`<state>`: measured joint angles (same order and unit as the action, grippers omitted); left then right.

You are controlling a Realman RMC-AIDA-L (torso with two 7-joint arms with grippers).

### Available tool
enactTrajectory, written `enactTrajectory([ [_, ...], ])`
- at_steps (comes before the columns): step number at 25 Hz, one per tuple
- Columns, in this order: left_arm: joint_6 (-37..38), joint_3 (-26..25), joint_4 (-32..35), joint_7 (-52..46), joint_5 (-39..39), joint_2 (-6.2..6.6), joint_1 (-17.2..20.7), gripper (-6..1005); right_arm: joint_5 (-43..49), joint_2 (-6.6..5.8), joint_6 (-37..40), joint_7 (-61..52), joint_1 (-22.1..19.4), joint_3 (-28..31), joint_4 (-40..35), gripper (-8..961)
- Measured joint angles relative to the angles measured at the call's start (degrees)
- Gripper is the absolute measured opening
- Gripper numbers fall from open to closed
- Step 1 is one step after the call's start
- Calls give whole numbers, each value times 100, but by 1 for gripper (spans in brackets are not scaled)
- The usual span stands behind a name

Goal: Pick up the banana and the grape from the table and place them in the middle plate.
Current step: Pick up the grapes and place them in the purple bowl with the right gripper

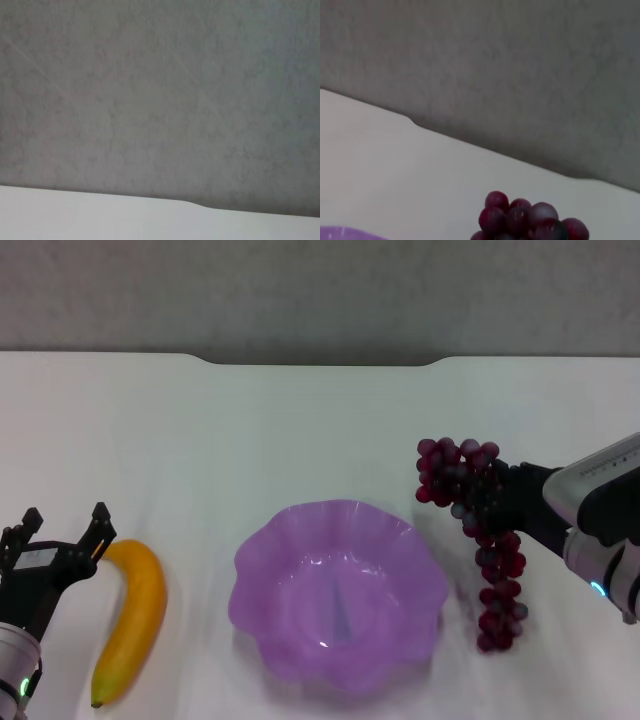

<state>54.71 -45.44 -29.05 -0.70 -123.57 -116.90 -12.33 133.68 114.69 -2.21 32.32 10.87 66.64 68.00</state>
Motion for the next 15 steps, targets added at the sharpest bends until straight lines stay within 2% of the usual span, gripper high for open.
enactTrajectory([
  [8, 47, 0, 13, 0, 0, 0, 19, 892, 68, -2, -58, 323, -287, -37, 774, 284],
  [15, 49, 0, 14, 0, 0, 0, 20, 892, 83, -8, -459, 466, -319, -24, 1442, 278],
])
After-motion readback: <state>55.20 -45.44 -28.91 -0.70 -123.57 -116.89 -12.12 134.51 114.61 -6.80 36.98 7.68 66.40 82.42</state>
